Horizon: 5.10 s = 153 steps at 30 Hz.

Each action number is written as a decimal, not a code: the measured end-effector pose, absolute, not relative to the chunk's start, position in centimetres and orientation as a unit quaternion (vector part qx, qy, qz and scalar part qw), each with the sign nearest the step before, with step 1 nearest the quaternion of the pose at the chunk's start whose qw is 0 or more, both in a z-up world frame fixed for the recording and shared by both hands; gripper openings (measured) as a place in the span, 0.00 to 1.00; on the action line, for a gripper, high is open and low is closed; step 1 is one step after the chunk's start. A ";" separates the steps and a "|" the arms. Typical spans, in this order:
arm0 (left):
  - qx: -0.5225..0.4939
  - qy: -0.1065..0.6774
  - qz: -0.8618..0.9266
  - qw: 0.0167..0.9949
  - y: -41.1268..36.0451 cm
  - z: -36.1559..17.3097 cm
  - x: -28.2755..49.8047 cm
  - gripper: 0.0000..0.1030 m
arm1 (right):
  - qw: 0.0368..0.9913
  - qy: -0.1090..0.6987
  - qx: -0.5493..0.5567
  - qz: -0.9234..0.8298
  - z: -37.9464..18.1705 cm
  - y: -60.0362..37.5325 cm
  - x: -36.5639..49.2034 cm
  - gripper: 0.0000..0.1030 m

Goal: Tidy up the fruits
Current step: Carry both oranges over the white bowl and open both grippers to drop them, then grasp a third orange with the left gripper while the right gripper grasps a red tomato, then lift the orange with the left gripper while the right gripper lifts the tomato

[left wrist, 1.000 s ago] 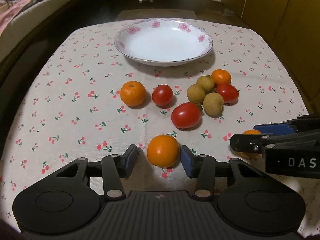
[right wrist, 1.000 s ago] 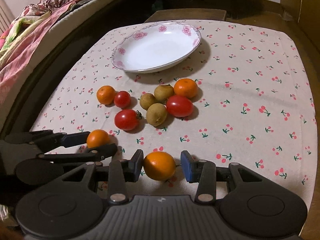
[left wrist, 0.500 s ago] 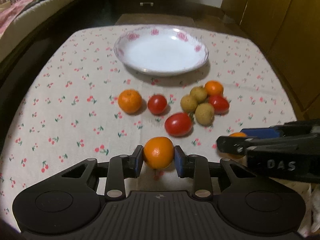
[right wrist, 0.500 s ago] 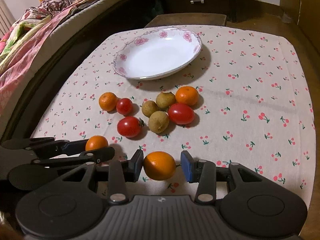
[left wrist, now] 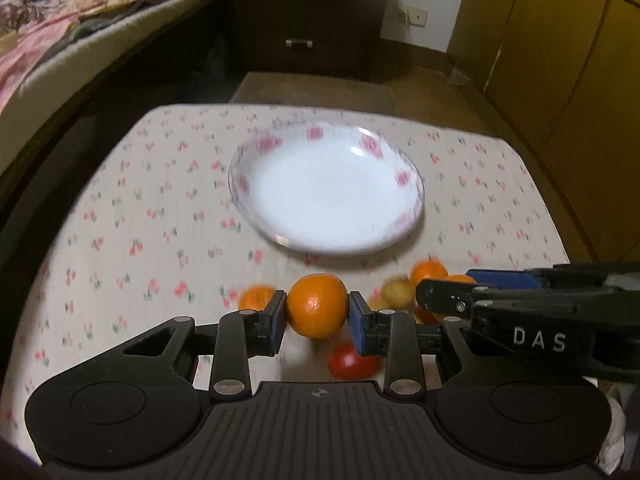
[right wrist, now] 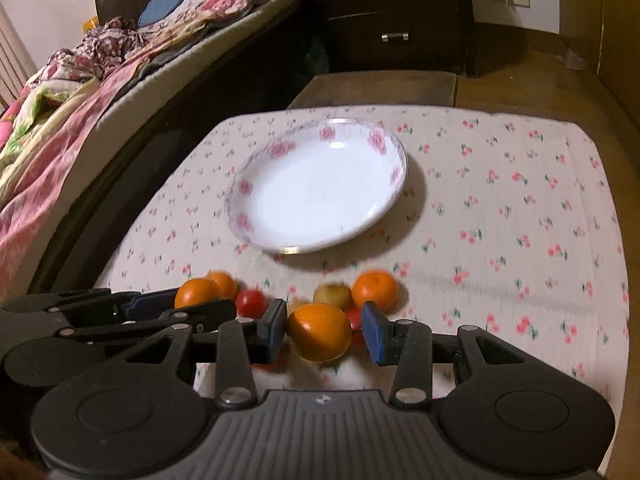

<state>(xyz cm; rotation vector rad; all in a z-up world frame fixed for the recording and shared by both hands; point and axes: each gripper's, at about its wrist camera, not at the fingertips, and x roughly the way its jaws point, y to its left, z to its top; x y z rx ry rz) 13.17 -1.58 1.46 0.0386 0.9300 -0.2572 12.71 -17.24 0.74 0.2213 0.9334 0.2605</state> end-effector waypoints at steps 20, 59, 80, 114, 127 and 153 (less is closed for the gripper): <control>-0.017 0.466 -0.092 0.880 -1.5 -0.8 22.9 0.38 | 0.873 0.450 0.134 0.133 -1.4 -17.6 23.6 0.40; -0.006 0.434 -0.083 0.897 -1.2 1.0 21.1 0.56 | 0.889 0.427 0.113 0.126 0.4 -17.6 22.0 0.43; -0.009 0.457 -0.077 0.886 2.0 0.0 17.3 0.61 | 0.871 0.454 0.099 0.158 -0.1 -15.1 16.5 0.45; -0.020 0.484 -0.101 0.869 3.4 -1.5 16.4 0.63 | 0.854 0.476 0.023 0.208 -3.8 -10.8 12.6 0.41; 0.005 0.474 -0.123 0.872 2.8 -2.1 15.9 0.58 | 0.852 0.479 0.024 0.211 -3.5 -11.3 12.0 0.34; 0.019 0.481 -0.118 0.868 2.9 -2.1 14.8 0.40 | 0.846 0.486 0.022 0.220 -3.2 -11.6 10.9 0.34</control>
